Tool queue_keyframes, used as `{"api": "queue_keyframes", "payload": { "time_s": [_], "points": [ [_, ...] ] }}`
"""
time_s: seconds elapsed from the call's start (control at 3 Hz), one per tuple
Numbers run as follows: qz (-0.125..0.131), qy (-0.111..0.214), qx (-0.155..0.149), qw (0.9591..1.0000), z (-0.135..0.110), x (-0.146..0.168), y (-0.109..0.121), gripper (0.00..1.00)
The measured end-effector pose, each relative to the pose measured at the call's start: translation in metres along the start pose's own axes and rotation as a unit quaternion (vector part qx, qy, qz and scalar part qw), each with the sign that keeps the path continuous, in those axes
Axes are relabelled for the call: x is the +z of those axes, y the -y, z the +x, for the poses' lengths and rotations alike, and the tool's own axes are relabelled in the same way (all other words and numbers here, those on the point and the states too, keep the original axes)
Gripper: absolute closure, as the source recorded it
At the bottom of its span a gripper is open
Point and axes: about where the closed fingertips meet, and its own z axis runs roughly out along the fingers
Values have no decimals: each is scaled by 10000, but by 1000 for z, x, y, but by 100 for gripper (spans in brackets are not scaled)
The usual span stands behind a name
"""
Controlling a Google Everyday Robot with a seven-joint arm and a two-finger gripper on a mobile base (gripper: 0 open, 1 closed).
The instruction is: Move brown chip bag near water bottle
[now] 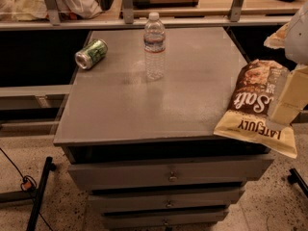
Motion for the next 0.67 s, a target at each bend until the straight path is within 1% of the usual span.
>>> {"api": "queue_keyframes", "payload": {
  "time_s": [0.33, 0.67],
  "points": [
    [1, 0, 0, 10000, 0, 0, 0, 0],
    [118, -144, 155, 9997, 9, 4, 20, 0]
  ]
}}
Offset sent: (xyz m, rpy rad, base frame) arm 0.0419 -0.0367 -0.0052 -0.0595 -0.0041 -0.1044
